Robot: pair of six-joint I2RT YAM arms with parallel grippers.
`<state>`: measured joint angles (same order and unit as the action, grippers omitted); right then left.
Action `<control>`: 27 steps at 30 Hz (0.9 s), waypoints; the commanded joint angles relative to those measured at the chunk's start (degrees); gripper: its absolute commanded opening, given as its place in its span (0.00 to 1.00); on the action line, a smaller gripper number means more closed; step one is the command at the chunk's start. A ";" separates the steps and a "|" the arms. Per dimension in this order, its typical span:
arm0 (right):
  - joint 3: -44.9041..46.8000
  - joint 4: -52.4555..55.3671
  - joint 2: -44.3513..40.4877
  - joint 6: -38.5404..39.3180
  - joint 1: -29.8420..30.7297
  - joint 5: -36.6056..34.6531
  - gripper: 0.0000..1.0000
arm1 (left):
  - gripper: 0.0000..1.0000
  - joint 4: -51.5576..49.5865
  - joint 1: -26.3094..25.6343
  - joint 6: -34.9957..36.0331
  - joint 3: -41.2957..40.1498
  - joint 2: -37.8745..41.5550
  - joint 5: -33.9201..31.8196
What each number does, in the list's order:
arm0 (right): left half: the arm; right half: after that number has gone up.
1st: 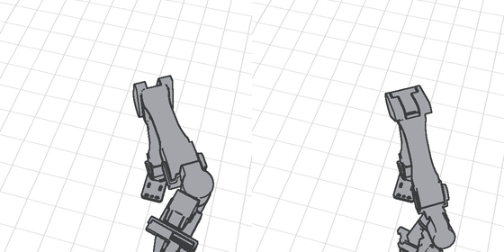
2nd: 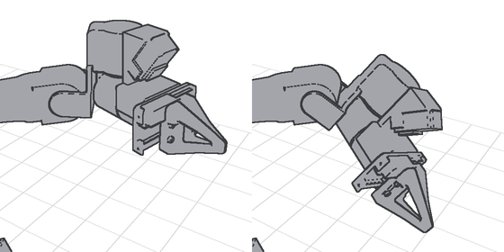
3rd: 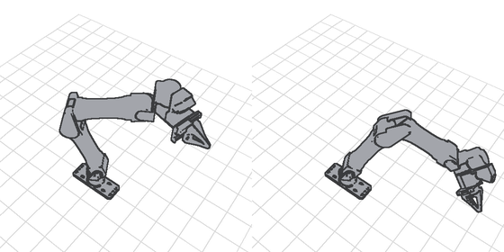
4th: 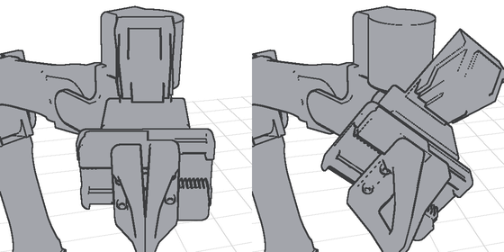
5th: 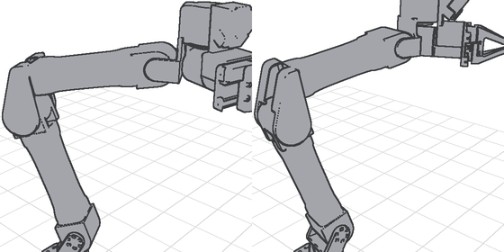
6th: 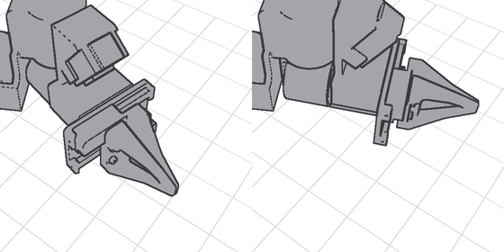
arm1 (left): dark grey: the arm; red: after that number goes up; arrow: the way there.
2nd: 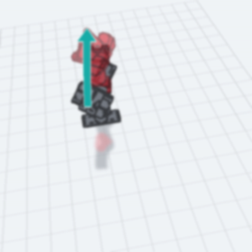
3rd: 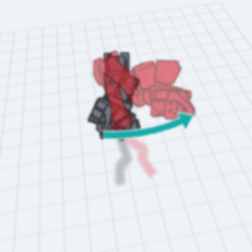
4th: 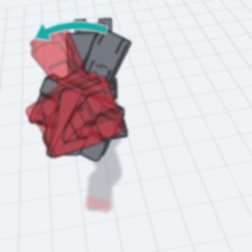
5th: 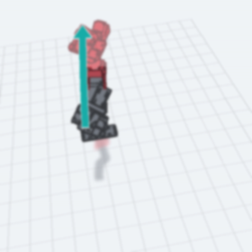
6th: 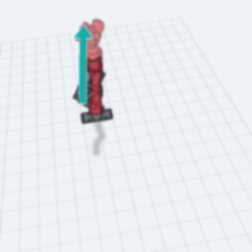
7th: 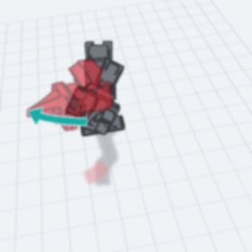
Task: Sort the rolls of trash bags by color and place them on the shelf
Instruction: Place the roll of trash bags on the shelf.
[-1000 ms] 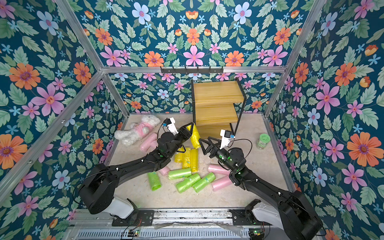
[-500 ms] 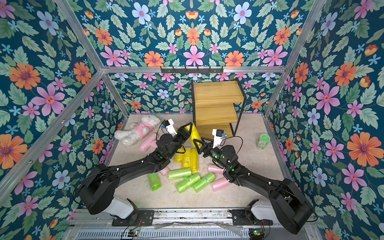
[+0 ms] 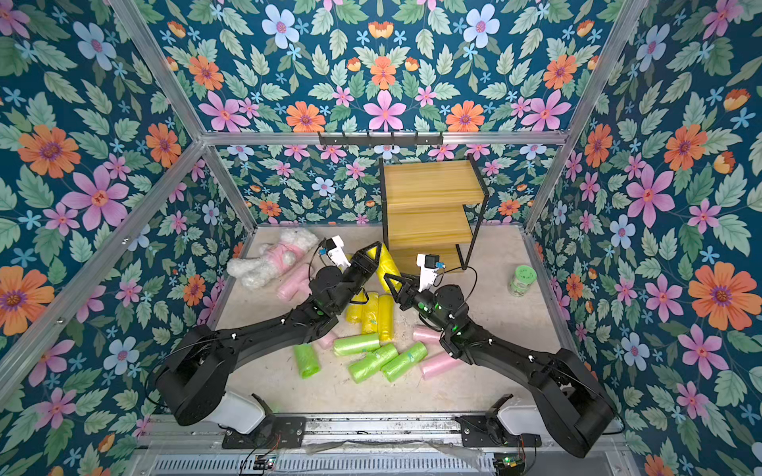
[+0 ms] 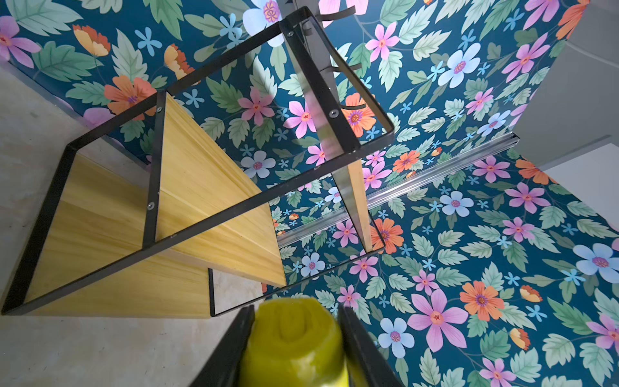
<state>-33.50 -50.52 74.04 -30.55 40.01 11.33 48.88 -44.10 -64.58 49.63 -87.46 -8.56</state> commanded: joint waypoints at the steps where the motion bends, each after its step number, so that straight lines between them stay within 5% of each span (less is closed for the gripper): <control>1: -1.66 1.96 -2.53 2.86 -0.35 -1.35 0.33 | 0.55 2.04 0.15 1.56 0.11 0.31 0.61; 7: -5.23 12.95 -8.90 5.65 -4.20 -1.51 0.33 | 0.83 -6.66 0.48 14.12 2.78 3.74 2.43; 15: -17.60 26.46 -10.44 10.10 -10.78 -2.44 0.32 | 0.92 -17.99 7.82 27.41 3.74 9.23 9.88; 27: -59.99 47.35 16.80 13.24 -12.06 -14.77 0.36 | 0.92 -23.17 12.19 33.10 1.72 13.52 12.42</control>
<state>-87.35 -8.56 86.67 -17.91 28.01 0.58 26.52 -31.99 -33.98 51.57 -74.63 3.14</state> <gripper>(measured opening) 0.354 0.917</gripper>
